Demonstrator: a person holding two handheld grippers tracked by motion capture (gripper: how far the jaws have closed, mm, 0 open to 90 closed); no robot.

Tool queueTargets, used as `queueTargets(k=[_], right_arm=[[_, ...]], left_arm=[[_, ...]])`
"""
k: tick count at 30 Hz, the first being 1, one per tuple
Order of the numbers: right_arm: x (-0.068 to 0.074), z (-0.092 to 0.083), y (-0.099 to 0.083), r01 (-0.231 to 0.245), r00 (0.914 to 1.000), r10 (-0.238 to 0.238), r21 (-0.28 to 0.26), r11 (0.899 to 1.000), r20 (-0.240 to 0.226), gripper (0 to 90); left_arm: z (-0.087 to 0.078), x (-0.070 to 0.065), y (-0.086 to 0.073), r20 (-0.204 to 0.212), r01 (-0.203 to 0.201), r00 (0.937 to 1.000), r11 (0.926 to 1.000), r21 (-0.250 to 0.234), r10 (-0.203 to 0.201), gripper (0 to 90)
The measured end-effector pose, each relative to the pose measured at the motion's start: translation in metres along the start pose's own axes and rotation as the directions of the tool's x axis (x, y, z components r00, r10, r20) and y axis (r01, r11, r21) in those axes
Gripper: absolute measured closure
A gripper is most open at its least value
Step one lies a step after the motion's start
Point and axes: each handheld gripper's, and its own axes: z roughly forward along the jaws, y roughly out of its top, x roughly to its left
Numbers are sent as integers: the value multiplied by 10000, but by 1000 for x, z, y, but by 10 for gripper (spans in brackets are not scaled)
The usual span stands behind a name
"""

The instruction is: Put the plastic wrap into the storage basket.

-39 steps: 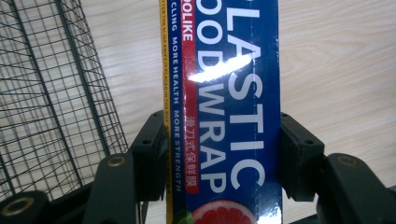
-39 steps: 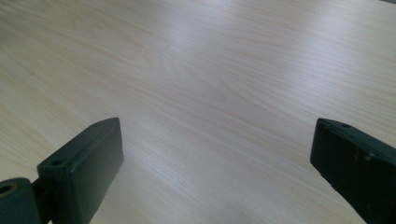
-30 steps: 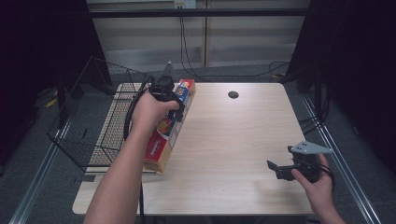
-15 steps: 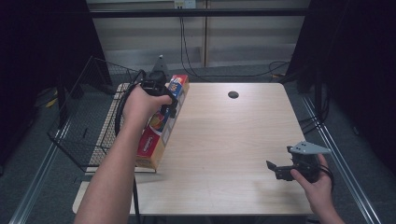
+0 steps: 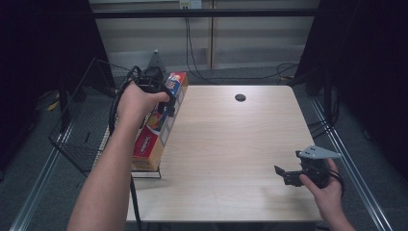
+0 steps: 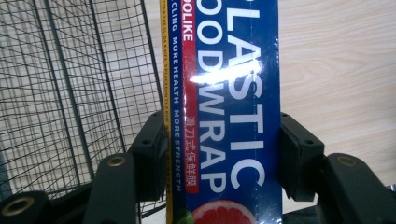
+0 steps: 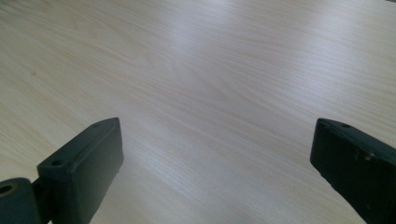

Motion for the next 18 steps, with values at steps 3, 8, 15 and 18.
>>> queueTargets(k=[3, 8, 15, 18], right_arm=[[0, 0, 0, -8, 10000, 8, -7, 10000, 24, 26], [0, 1, 0, 91, 10000, -91, -2, 10000, -12, 26], [1, 1, 0, 90, 10000, -90, 13, 10000, 6, 26], [1, 1, 0, 116, 9999, -116, 22, 9999, 25, 26]], left_arm=[[-3, 2, 0, -12, 11, 10000, 10000, 7, -11, 443], [-8, 10, 0, -14, 125, 9999, 9999, -41, -125, 443], [-12, 18, 0, 13, 285, 9996, 9996, -86, -284, 443], [-14, 22, 0, -45, 305, 9995, 9995, -91, -305, 443]])
